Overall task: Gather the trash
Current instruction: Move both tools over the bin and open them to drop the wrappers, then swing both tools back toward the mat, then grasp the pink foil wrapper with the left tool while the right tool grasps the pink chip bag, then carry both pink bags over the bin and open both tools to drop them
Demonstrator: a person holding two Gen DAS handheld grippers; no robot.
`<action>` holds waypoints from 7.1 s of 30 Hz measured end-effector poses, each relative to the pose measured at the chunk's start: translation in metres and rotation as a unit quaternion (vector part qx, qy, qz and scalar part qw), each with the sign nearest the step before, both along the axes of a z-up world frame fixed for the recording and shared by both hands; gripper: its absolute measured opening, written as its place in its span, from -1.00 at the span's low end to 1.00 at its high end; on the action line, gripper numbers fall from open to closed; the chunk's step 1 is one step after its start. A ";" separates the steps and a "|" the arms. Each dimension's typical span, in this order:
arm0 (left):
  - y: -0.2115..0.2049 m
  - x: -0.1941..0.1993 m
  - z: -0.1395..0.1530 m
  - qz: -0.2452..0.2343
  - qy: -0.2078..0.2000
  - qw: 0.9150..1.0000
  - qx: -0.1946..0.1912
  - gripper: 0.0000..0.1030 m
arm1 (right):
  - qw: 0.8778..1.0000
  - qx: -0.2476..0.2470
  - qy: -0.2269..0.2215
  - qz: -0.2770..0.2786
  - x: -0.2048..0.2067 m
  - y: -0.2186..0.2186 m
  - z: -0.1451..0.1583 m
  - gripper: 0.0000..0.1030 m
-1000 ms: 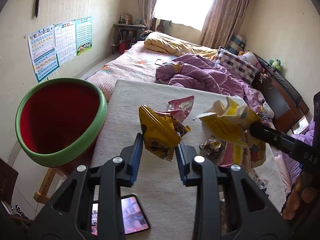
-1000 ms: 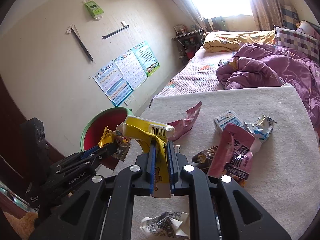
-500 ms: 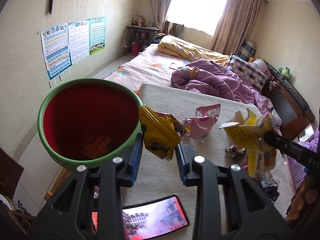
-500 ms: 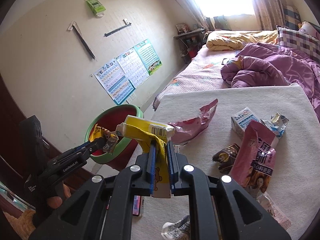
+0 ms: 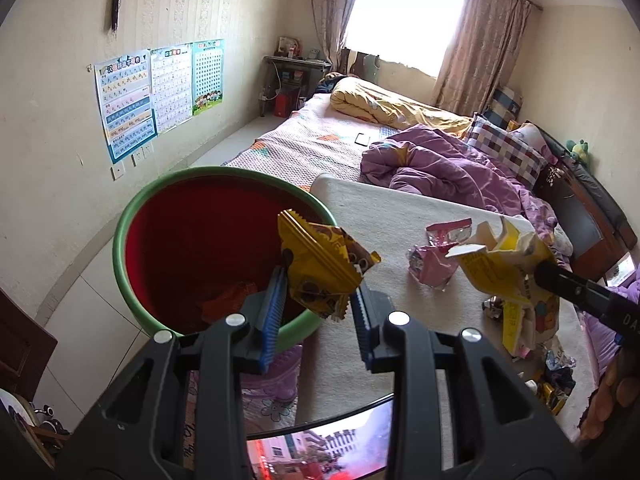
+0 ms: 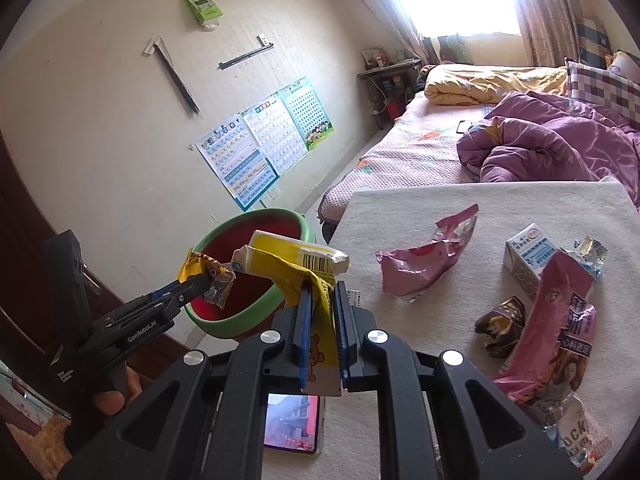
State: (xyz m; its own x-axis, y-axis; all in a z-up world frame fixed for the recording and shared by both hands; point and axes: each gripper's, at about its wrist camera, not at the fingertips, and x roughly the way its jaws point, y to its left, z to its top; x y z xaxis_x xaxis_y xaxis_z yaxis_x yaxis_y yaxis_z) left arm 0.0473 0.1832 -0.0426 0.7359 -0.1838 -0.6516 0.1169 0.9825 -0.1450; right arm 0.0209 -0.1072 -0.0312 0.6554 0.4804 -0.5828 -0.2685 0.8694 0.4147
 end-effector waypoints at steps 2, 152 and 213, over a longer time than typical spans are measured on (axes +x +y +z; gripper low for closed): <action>0.006 0.001 0.000 0.001 -0.001 1.000 0.002 -0.40 | 1.000 0.000 -0.001 0.001 0.001 0.006 0.000 -0.79; -0.101 0.006 0.011 -0.044 0.011 0.999 -0.003 -0.54 | 0.998 0.054 -0.006 0.019 0.028 -0.119 -0.021 -0.35; 0.068 0.039 -0.005 -0.012 0.011 1.000 0.015 -0.53 | 0.997 0.032 -0.015 0.063 0.067 0.051 -0.026 -0.30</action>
